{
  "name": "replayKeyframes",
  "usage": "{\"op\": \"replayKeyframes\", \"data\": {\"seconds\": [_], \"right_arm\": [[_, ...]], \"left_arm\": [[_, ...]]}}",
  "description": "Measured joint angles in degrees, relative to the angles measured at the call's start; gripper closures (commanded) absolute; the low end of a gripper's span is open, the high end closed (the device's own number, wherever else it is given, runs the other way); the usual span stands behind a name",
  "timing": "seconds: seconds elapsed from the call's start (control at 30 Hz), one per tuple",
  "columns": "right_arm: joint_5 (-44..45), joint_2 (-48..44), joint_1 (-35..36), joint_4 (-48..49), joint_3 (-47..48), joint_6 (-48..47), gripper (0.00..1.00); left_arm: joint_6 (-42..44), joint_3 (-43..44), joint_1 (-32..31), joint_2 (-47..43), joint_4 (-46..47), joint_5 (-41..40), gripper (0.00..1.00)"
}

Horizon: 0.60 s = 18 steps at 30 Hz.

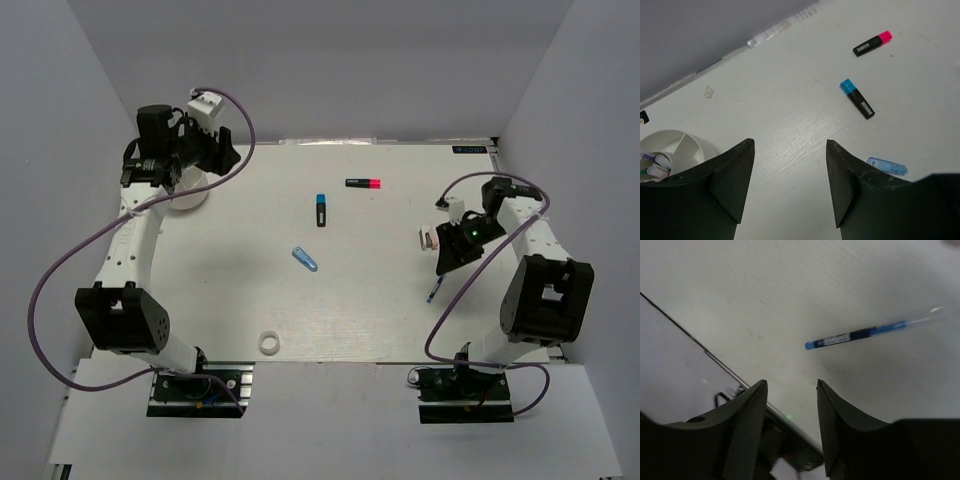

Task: Sort the stationery into containers
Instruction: Pick up the pen from the center of the board.

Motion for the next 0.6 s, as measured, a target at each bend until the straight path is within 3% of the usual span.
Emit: {"op": "replayKeyframes", "data": {"seconds": [0.1,0.37,0.6], "right_arm": [[0.8,-1.6,0.1,3.7,-5.7,10.4,0.65],[13.7,-5.6,1.8,15.5,-15.1,41.8,0.62],[20.4,-2.9,1.9,20.4,-19.4,54.9,0.59]], "left_arm": [[0.6,-2.8,-0.4,-1.9,0.2,-1.8,0.30],[0.8,-3.5,-1.1,-3.4,2.6,-4.5,0.30],[0.9,-4.6,-1.4,-3.9,3.5,-5.2,0.30]]}}
